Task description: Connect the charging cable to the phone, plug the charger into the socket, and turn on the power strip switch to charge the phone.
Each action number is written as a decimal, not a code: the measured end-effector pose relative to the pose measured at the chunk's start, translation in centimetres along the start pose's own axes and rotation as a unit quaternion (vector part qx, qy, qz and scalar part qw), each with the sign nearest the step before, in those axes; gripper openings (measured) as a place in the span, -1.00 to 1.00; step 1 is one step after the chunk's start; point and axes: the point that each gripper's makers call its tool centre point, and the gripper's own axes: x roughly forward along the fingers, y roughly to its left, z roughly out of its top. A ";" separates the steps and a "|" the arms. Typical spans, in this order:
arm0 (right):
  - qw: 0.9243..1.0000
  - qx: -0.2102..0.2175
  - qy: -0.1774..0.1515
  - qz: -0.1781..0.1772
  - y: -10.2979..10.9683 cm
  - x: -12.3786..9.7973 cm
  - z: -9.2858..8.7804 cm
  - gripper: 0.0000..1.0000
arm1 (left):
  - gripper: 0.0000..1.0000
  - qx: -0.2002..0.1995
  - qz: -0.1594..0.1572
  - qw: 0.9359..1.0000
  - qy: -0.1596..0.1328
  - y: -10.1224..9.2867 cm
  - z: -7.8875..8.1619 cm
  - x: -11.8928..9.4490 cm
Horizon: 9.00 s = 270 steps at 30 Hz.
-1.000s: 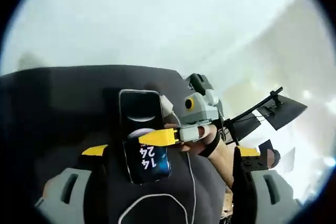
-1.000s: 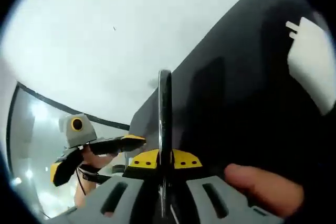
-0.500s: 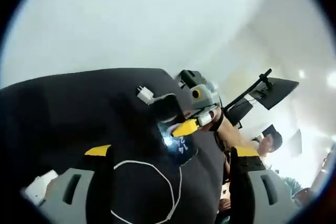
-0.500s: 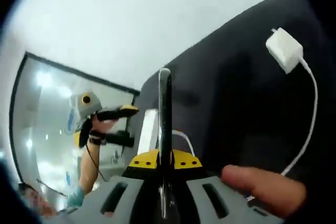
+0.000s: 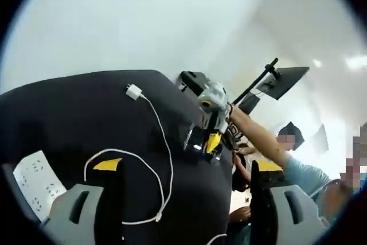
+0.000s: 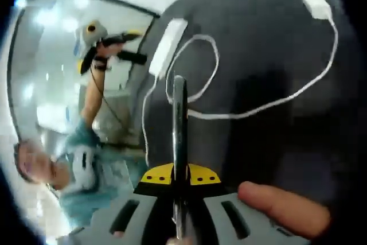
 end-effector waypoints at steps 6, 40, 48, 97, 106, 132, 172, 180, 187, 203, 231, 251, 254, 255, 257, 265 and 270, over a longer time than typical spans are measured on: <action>0.987 -0.006 0.151 0.051 0.8 1.6 -4.2 -0.89 | 0.73 0.035 -0.004 0.998 0.054 -1.2 -3.4 -0.3; 0.996 -0.035 0.029 -0.075 -5.5 -1.7 -1.1 -0.53 | 0.63 0.170 -0.053 0.967 0.185 -5.6 -10.8 -3.6; 0.963 -0.139 -0.208 -0.104 -1.7 -2.9 3.2 -0.49 | 0.63 0.176 -0.054 0.970 0.158 -5.9 -12.1 -5.5; 0.836 -0.012 -0.214 -0.505 -3.6 2.5 16.6 -0.98 | 0.41 0.203 -0.132 0.970 0.022 -10.4 -20.4 -13.8; 0.862 -0.162 -0.126 -0.464 4.1 0.7 17.2 -0.98 | 0.41 0.210 -0.127 0.969 0.027 -11.3 -20.1 -13.1; 0.894 -0.339 -0.015 -0.294 8.2 16.4 13.2 -0.99 | 0.41 0.242 0.016 0.970 -0.029 -8.5 -16.2 -13.2; 0.920 -0.215 -0.254 -0.206 5.4 10.6 17.3 -0.96 | 0.03 0.365 0.112 0.924 -0.010 -8.9 -9.4 -2.6; 0.935 -0.179 -0.182 -0.246 5.7 11.0 19.1 -0.96 | 0.07 0.345 0.109 0.932 -0.012 -7.5 -11.2 -1.2; 0.937 -0.164 -0.169 -0.260 5.8 10.8 19.7 -0.96 | -0.16 0.344 0.113 0.931 -0.044 -7.1 -11.2 -0.9; 0.893 -0.341 -0.051 -0.289 8.5 11.4 13.6 -0.96 | -0.17 0.432 0.079 0.898 0.026 -2.0 -3.5 -5.9; 0.898 -0.326 -0.155 -0.249 12.0 9.2 12.1 -0.35 | -0.98 0.458 0.021 0.875 0.152 -3.4 -7.2 -4.8; 0.824 0.310 -0.463 0.099 4.6 8.1 12.3 -0.61 | -0.99 0.513 0.039 0.838 0.182 -7.6 -7.7 -7.8; 0.831 0.314 -0.450 0.093 4.4 9.8 12.7 -0.61 | -0.99 0.520 0.041 0.834 0.182 -8.3 -8.0 -7.6; 0.827 0.320 -0.447 0.117 5.0 10.2 13.0 -0.60 | -0.99 0.520 0.043 0.834 0.181 -8.3 -8.0 -7.6; 0.813 0.332 -0.454 0.151 5.4 10.9 13.7 -0.60 | -0.99 0.524 0.043 0.831 0.182 -8.4 -8.0 -7.6; 0.797 0.323 -0.475 0.188 5.5 10.7 14.8 -0.93 | -0.98 0.521 0.047 0.833 0.182 -8.3 -8.4 -7.9; 0.760 0.294 -0.541 0.210 6.3 7.5 14.5 -0.94 | -0.98 0.498 0.038 0.852 0.156 -8.5 -8.3 -8.3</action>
